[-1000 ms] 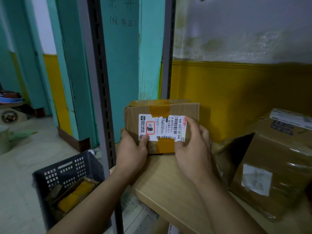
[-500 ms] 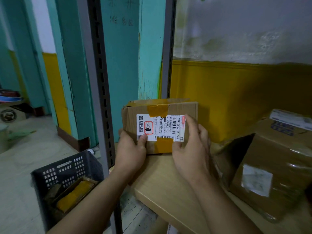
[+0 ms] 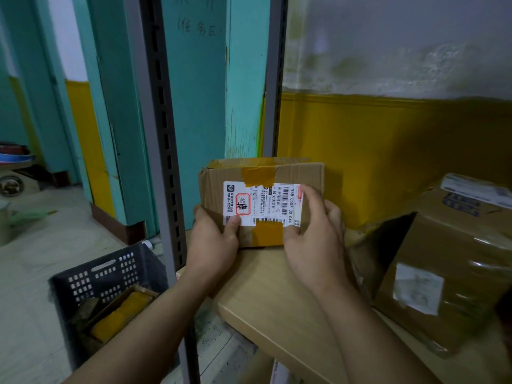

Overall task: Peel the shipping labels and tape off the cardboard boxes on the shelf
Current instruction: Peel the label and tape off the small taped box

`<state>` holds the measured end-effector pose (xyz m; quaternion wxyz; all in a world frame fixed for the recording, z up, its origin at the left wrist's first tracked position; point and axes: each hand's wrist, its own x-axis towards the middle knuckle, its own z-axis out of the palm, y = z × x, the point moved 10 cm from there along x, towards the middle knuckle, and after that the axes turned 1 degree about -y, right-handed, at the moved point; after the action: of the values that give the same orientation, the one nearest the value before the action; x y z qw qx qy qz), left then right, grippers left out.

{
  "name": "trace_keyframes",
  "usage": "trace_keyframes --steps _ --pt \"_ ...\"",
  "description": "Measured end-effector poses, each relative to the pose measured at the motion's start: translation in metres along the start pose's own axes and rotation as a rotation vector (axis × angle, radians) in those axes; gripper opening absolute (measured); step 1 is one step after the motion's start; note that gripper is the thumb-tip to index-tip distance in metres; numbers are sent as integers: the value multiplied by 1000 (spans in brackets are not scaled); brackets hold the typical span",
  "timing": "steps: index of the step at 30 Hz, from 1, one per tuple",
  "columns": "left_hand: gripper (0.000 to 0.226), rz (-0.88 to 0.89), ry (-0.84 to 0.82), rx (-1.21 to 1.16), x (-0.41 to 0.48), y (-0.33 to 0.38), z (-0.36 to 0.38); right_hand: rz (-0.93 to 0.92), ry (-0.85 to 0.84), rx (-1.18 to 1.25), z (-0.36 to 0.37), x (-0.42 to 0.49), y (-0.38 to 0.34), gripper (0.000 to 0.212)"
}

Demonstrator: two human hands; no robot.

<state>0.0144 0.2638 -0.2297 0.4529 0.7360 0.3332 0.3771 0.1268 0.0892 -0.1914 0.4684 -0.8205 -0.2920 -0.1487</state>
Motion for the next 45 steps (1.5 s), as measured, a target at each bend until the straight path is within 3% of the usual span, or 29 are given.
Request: trace_keyframes --steps 6,9,11,16,19,22,29,37,39,42,45 --pt "41 -1 -6 24 0 0 1 24 2 8 -1 1 2 62" --pt "39 26 5 67 -2 4 1 60 -69 -145 8 -3 6 27" --pt "37 10 15 63 -1 1 1 73 -74 -162 10 -3 6 16" --pt "36 -34 26 23 0 -3 -1 14 8 5 0 -4 -3 49" --pt "33 -45 23 0 1 -5 -1 -12 9 -15 0 -6 -8 72" --pt "32 -61 19 -38 2 -7 -1 -43 10 -41 0 -5 -11 77" --pt "31 -37 15 -22 1 -4 -2 -20 -5 14 1 -2 -6 72" --pt "45 8 0 51 3 -3 1 38 -18 95 -4 3 -4 63" --pt "46 5 0 47 3 -3 1 58 -45 84 -3 3 -1 52" --pt "42 8 -15 54 2 -2 3 46 -98 -111 4 -2 0 12" --pt "39 -32 -14 0 4 -6 2 -21 -46 -55 3 -2 -6 19"
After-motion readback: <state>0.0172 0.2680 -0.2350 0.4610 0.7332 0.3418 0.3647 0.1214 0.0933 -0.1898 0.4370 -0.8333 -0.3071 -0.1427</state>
